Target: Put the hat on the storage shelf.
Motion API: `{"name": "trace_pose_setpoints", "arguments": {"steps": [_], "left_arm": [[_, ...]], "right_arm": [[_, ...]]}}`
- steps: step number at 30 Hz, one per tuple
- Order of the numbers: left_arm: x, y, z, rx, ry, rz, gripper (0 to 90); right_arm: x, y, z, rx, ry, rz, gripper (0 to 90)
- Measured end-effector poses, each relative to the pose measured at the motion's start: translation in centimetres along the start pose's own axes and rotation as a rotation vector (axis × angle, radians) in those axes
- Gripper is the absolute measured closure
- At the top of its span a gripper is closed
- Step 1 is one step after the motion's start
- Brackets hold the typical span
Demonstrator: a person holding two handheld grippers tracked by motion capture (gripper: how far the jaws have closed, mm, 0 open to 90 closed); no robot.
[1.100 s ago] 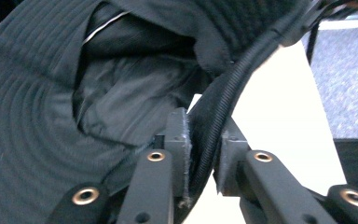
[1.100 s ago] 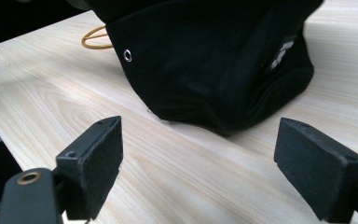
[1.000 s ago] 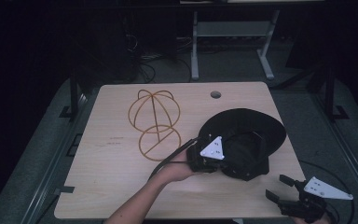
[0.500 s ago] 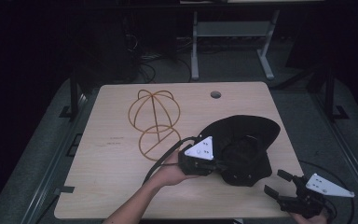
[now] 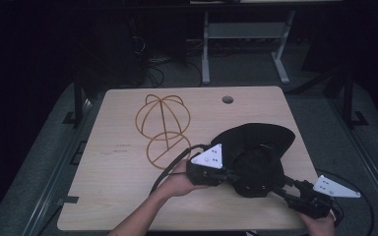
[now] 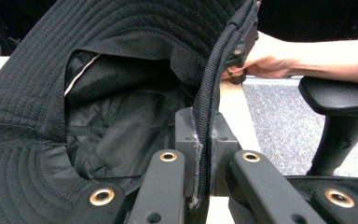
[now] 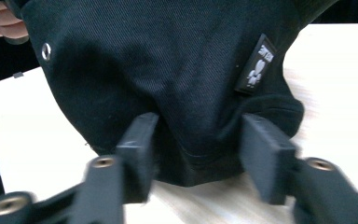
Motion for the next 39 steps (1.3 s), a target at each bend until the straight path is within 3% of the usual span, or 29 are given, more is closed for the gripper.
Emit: {"name": "trace_pose_setpoints", "arguments": {"steps": [4, 7, 26, 32, 39], "left_arm": [[-0.1, 0.0, 0.0, 0.003, -0.001, -0.001, 85.2], [-0.3, 0.0, -0.2, 0.009, -0.003, -0.003, 85.2], [-0.6, -0.1, -0.8, 0.047, -0.052, 0.019, 83.8], [-0.7, -0.1, -1.3, 0.062, -0.062, 0.008, 70.2], [-1.4, -0.3, -2.4, 0.104, -0.081, -0.005, 61.6]], "right_arm": [[0.3, 0.1, 0.1, -0.003, 0.020, -0.023, 77.4], [0.4, -0.1, 0.3, 0.006, 0.019, -0.035, 83.5], [1.3, -0.4, -0.1, 0.007, 0.044, -0.057, 85.7], [1.7, -0.2, -0.4, -0.005, 0.061, -0.059, 86.1], [2.8, 0.1, -0.8, -0.019, 0.089, -0.074, 86.2]]}}
Point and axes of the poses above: each handheld gripper's, and its own axes: z roughly forward along the jaws, x roughly out of its top, y roughly to its right, the point moved 6 cm from there along z, roughly forward along the jaws, and after that the axes turned 14 degrees about -z, right-handed, at the moved point
